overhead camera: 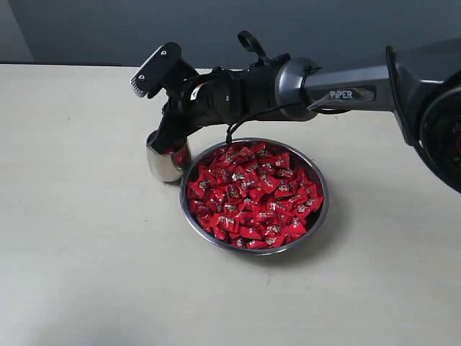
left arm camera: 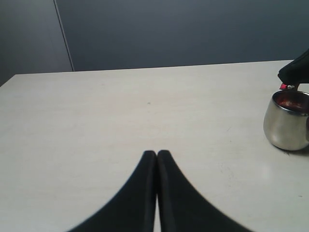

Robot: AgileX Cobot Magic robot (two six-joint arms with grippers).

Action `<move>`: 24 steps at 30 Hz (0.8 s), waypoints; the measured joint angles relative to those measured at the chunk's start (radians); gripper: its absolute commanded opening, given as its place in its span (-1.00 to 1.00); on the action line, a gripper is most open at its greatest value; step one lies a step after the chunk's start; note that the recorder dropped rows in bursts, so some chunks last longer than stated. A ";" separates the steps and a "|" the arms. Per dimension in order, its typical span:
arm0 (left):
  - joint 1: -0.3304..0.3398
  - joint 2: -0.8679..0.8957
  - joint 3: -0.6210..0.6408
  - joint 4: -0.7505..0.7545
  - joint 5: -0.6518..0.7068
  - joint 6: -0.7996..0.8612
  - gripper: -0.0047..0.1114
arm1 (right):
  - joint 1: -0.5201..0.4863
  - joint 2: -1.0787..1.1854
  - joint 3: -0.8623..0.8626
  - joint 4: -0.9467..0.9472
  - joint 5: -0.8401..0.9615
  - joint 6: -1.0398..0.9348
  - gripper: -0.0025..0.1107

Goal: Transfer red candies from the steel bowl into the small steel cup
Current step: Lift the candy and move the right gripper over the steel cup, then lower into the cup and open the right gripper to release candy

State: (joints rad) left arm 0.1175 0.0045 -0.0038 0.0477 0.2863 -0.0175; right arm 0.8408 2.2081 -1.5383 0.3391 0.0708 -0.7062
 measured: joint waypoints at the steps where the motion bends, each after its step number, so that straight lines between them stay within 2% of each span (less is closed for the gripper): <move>1: 0.000 0.000 0.000 0.000 0.000 0.000 -0.91 | 0.000 0.000 0.000 0.000 0.000 0.000 -0.97; 15: 0.000 0.000 0.000 0.000 0.000 0.000 -0.91 | 0.000 -0.071 0.000 -0.017 0.003 0.000 -0.97; 24: 0.000 0.000 0.000 0.000 0.000 0.000 -0.91 | 0.001 -0.104 -0.005 0.004 0.161 0.000 -0.97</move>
State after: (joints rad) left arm 0.1175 0.0045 -0.0038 0.0477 0.2863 -0.0175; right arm 0.8417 2.1044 -1.5433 0.3429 0.2315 -0.7062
